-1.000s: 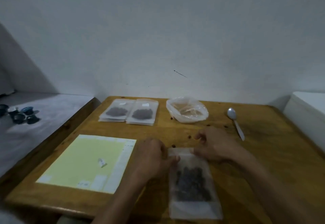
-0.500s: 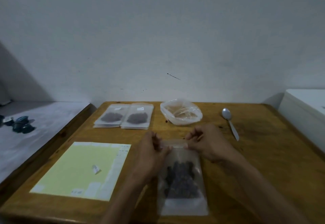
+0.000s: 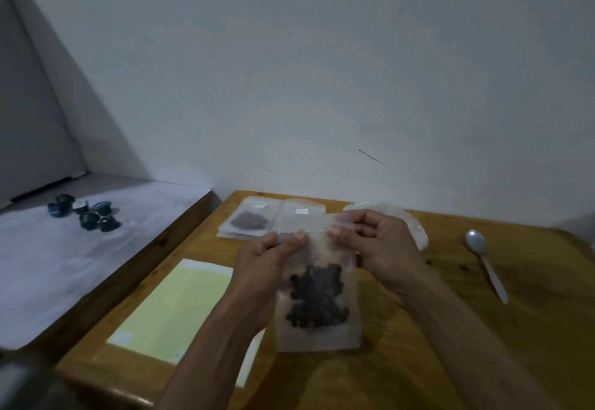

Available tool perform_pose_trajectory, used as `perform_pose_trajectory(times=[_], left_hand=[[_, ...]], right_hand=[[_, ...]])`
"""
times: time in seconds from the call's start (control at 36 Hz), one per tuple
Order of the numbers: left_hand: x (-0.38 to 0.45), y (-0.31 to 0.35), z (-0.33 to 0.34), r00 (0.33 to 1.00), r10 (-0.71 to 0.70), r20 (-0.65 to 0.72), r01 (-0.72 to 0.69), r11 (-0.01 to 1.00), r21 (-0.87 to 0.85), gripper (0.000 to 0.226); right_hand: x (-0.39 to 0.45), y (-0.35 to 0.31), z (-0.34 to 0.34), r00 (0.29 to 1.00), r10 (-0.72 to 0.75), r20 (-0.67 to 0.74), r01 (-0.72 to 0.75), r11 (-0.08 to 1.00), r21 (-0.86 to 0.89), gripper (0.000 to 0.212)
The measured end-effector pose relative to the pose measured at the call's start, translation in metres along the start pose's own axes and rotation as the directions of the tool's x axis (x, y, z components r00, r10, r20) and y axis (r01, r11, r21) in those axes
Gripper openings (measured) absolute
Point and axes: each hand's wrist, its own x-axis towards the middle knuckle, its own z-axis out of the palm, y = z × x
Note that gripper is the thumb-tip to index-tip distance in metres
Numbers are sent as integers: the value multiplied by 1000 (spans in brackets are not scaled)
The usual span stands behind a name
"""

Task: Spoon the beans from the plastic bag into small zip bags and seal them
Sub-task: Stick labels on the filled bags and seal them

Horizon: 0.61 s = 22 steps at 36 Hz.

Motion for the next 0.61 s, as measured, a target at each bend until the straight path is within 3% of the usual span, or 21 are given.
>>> perform_pose_trajectory(times=[0.19, 0.28, 0.36, 0.42, 0.47, 0.61], left_hand=[[-5, 17, -54, 996, -27, -83, 25, 999, -26, 35], [-10, 23, -81, 975, 16, -220, -19, 1000, -12, 33], [-16, 32, -110, 934, 70, -351, -74, 997, 1, 28], [-19, 39, -130, 910, 88, -406, -90, 996, 16, 32], [-22, 44, -148, 878, 90, -471, -96, 995, 13, 35], [-29, 52, -178, 822, 72, -565, -96, 995, -14, 35]], right_hand=[[19, 10, 60, 995, 46, 85, -55, 992, 113, 16], [28, 17, 87, 991, 52, 120, -54, 998, 14, 15], [34, 27, 105, 991, 16, 134, 17, 970, -242, 11], [36, 33, 112, 974, -31, 225, 140, 863, -485, 11], [36, 37, 119, 927, 27, 373, 236, 731, -640, 9], [33, 41, 136, 835, 209, 509, 350, 513, -784, 16]])
